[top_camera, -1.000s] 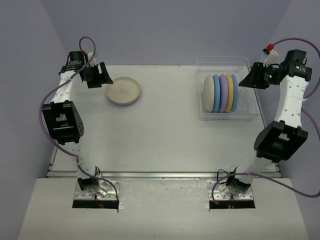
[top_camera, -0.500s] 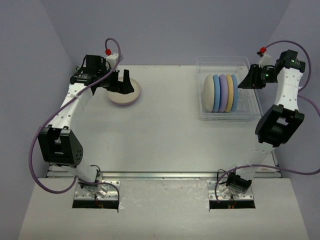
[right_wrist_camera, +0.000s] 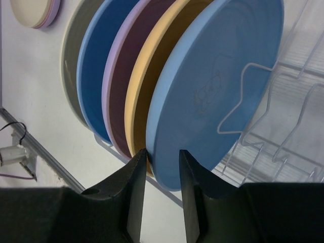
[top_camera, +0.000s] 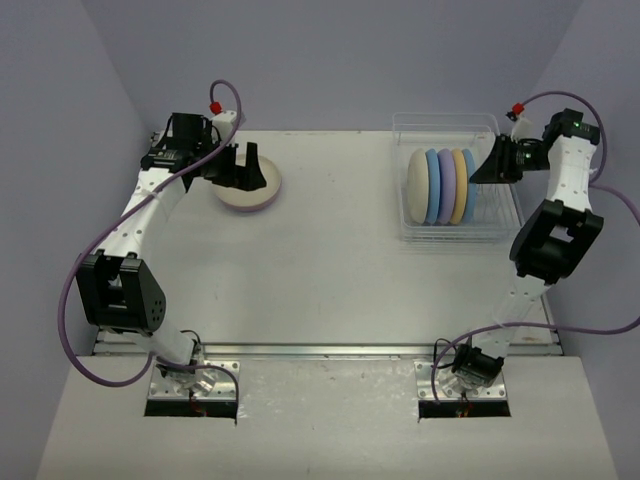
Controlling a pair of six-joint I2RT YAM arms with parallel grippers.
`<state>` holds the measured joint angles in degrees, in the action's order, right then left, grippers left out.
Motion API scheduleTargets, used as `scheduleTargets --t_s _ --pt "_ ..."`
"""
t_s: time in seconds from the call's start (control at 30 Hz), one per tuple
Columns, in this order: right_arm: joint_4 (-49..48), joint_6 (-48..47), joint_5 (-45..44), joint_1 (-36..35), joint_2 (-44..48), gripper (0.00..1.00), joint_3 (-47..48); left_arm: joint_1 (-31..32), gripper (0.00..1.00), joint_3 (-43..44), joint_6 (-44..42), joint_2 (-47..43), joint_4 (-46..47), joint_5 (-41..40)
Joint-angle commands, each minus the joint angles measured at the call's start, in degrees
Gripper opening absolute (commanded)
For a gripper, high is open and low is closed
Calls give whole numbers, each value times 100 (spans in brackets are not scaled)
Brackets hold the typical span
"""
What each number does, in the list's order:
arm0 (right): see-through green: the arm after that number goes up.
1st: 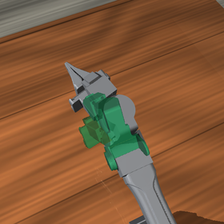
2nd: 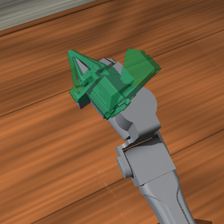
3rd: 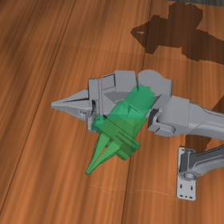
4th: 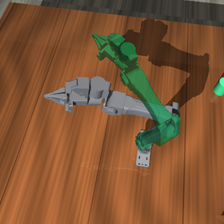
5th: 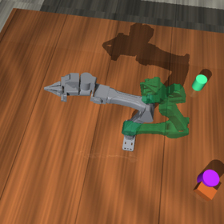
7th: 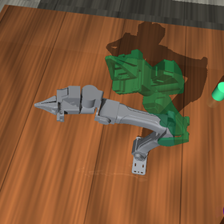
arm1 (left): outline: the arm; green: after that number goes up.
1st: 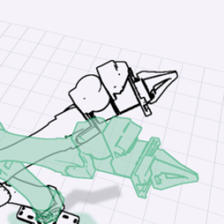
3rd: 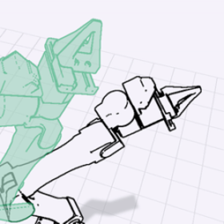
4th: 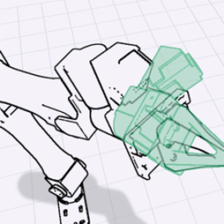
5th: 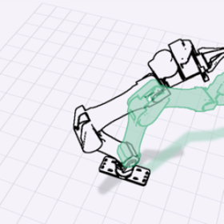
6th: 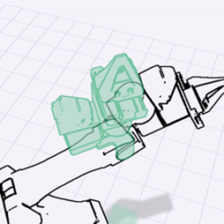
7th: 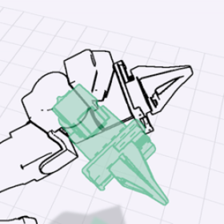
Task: Unload the plates from the dish rack
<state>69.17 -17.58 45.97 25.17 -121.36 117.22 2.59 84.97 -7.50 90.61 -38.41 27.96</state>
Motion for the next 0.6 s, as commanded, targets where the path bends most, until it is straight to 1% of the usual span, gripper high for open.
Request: scheduleTargets --t_s 0.0,0.1,0.23,0.3,0.43,0.57 --pt "136 -221 448 32 -166 30 208 -13 100 5 -41 -167 220 -10" --pt "260 -288 619 32 -245 25 256 -13 100 28 -6 -141 220 -10" --pt "510 -374 706 32 -378 7 482 -13 100 60 23 -108 220 -33" --pt "571 -393 620 35 -356 1 537 -13 100 64 44 -93 220 -14" --pt "774 -656 540 59 -195 0 650 -13 100 64 104 -69 251 66" --pt "1061 -960 670 155 -185 0 787 -13 100 96 125 -3 281 104"
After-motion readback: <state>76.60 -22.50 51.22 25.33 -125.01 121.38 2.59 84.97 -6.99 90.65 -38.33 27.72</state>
